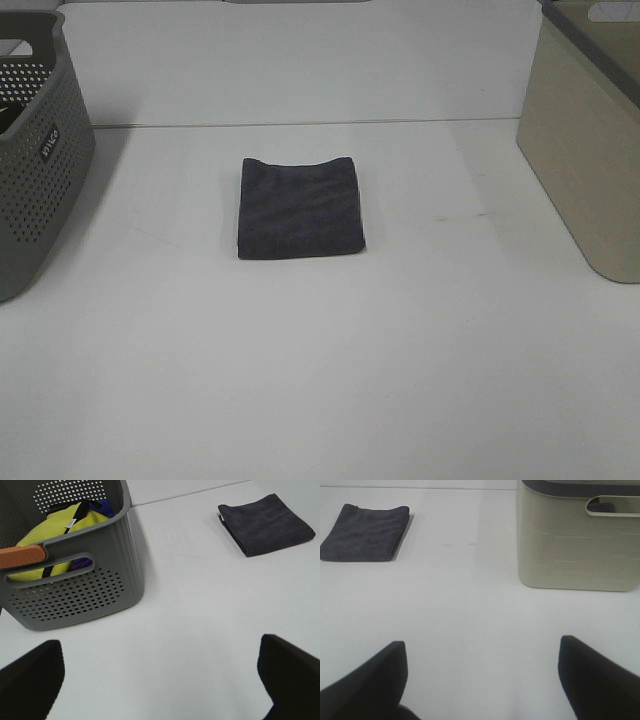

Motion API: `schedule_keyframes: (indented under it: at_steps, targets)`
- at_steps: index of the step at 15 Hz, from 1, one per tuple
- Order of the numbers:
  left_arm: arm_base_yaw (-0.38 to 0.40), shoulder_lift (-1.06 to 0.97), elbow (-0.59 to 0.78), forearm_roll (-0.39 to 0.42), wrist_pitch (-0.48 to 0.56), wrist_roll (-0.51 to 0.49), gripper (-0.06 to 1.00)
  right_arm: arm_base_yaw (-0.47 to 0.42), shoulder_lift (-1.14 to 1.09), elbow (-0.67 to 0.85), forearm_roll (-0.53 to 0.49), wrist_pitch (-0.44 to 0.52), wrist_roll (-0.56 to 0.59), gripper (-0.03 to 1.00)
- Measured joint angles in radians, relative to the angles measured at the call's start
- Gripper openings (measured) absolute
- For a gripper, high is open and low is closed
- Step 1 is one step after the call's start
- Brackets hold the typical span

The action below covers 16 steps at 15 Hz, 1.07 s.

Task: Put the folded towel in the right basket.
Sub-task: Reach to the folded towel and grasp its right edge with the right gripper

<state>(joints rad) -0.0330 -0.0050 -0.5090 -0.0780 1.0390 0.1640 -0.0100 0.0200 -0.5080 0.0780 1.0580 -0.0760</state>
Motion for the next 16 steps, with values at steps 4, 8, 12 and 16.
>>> schedule_keyframes:
  at_steps: [4, 8, 12, 16]
  targets:
    - [0.0, 0.0, 0.0, 0.0, 0.0, 0.0, 0.99, 0.0, 0.406, -0.081, 0.005, -0.313, 0.01, 0.77]
    - [0.0, 0.0, 0.0, 0.0, 0.0, 0.0, 0.99, 0.0, 0.824, -0.262, 0.073, -0.413, 0.011, 0.77]
    - [0.0, 0.0, 0.0, 0.0, 0.0, 0.0, 0.99, 0.0, 1.136, -0.475, 0.145, -0.414, -0.056, 0.77]
    - [0.0, 0.0, 0.0, 0.0, 0.0, 0.0, 0.99, 0.003, 1.404, -0.744, 0.305, -0.342, -0.213, 0.76]
